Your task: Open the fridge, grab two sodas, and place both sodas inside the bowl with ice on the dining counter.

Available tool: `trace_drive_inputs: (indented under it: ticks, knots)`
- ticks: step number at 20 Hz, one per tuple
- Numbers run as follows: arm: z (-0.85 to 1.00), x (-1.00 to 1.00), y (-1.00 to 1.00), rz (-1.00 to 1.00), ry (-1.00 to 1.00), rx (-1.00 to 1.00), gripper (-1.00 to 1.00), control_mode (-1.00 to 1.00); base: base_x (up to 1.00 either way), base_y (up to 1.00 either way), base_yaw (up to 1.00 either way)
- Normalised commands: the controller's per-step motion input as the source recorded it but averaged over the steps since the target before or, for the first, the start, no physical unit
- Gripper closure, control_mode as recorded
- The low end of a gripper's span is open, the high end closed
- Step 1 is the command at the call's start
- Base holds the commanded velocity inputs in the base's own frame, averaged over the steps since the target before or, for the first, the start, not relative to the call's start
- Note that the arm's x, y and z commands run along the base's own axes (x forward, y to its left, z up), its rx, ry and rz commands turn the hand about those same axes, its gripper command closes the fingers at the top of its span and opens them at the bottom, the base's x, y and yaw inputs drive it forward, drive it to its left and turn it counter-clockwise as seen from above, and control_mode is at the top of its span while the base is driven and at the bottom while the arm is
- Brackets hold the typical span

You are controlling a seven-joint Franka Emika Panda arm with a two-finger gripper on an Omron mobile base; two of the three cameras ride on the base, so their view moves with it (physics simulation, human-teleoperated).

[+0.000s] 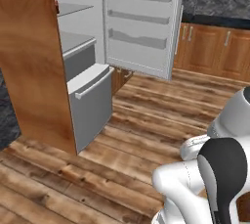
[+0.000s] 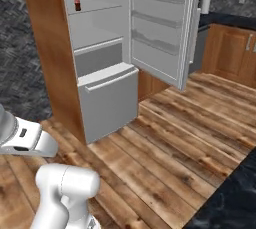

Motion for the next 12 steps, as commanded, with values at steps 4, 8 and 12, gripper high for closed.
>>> trace_drive_inputs:
  ticks: [4, 8, 12]
  knots:
    - [0.00, 0.00, 0.00, 0.00, 0.00, 0.00, -1.00, 1.00, 0.84, 0.00, 0.26]
    - [0.00, 0.00, 0.00, 0.00, 0.00, 0.00, -1.00, 1.00, 0.87, -0.02, 0.27]
    - [0.00, 0.00, 0.00, 0.00, 0.00, 0.00, -1.00, 1.00, 0.81, -0.14, 0.31]
